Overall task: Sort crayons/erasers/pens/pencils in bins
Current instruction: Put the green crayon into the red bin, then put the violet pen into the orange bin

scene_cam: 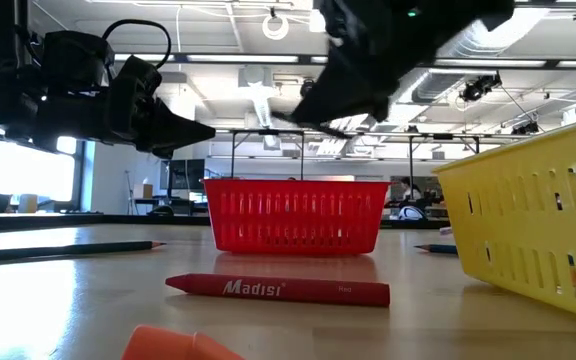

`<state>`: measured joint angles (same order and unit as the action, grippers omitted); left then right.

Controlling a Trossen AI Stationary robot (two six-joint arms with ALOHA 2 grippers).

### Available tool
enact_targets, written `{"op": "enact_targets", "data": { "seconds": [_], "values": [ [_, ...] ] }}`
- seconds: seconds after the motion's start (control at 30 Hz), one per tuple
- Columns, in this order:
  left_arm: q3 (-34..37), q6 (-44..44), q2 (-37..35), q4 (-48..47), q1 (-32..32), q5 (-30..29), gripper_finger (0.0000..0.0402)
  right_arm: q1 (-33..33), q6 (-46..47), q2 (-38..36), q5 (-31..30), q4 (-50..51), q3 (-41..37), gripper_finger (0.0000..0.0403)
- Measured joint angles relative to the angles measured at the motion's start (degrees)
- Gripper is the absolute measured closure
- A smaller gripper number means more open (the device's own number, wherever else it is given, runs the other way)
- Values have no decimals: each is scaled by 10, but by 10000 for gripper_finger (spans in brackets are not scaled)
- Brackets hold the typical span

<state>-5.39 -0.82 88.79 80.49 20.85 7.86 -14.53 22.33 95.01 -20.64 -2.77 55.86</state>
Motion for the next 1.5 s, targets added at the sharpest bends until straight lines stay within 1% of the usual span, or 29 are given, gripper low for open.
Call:
{"op": "enact_targets", "data": {
  "seconds": [0.03, 0.13, 0.2, 0.3, 0.4, 0.53, 0.87, 1.0, 1.1, 1.17, 1.27, 1.33, 1.4, 1.5],
  "values": [
    [0, 0, 0, 0, 0, 0, 401, 0, -14, 21, 1, 20, 25, 384],
    [0, 0, 0, 0, 0, 0, 401, 3, -44, 77, 1, 121, 94, 384],
    [0, 0, 0, 0, 0, 0, 401, 3, -48, 107, -4, 171, 125, 384],
    [0, -4, 0, -1, 0, 0, 401, 4, -48, 134, -1, 186, 146, 384],
    [0, -4, 0, -1, 0, 0, 401, 4, -49, 147, 14, 183, 146, 384],
    [0, -4, 0, -1, 0, 0, 401, 7, -49, 153, 27, 183, 145, 384],
    [0, -2, 0, -1, 0, 0, 401, 22, -48, 159, 89, 183, 145, 380],
    [0, 2, 0, -1, 0, 0, 401, 27, -49, 165, 102, 188, 145, 361],
    [0, 2, 0, 2, 0, 0, 401, 29, -61, 165, 102, 189, 147, 336],
    [-1, -2, 0, 3, 2, 0, 401, 30, -81, 165, 104, 197, 156, 315],
    [-1, -17, 0, 3, 3, 0, 401, 33, -110, 163, 145, 219, 189, 289],
    [-1, -17, 0, 3, 3, -6, 401, 33, -137, 155, 160, 254, 221, 282],
    [-1, -18, 0, 4, 3, -11, 401, 33, -182, 144, 162, 293, 253, 286],
    [-2, -36, 0, 3, 3, -31, 401, 43, -252, 123, 166, 353, 290, 315]
  ]
}}
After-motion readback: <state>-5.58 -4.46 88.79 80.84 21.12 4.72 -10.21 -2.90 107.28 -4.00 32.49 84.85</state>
